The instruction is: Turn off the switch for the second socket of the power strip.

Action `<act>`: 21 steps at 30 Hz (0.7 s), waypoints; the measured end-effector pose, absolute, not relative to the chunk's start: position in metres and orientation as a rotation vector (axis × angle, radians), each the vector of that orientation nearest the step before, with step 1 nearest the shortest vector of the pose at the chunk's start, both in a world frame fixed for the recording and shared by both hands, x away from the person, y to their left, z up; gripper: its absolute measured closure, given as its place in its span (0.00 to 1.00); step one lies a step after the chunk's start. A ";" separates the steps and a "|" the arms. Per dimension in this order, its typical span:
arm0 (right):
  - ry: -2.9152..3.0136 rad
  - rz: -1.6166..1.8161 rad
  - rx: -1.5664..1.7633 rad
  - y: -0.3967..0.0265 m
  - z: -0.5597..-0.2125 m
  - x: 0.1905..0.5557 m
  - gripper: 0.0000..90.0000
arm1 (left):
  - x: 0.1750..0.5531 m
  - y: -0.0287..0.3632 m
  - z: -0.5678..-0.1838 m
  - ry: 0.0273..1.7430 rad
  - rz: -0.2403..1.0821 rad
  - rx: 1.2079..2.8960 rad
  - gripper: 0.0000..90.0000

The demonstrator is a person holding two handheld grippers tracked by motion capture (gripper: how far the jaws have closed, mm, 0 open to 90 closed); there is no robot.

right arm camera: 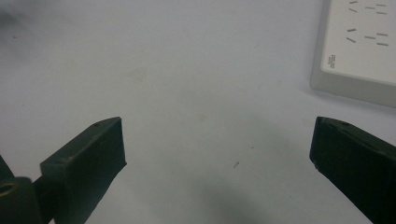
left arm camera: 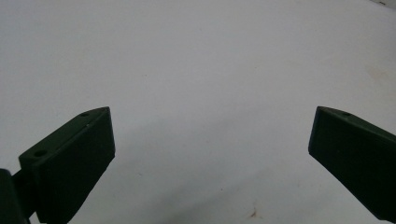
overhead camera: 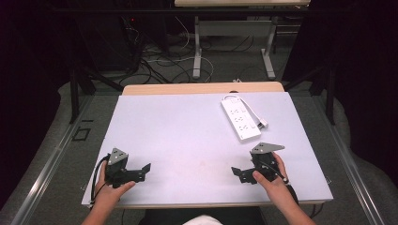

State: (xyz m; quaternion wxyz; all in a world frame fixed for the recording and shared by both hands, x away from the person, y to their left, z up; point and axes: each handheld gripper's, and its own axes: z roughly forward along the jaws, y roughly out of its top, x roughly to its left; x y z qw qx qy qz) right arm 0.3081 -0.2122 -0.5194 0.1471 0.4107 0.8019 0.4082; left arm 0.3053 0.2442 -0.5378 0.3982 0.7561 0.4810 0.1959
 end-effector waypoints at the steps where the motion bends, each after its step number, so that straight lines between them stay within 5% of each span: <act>1: 2.315 1.173 1.188 -0.214 -0.521 0.307 0.03 | 0.305 0.244 -0.538 1.218 0.495 1.915 0.01; 21: 2.283 1.184 1.267 -0.227 -0.544 0.308 0.05 | 0.306 0.244 -0.539 1.220 0.492 1.919 0.01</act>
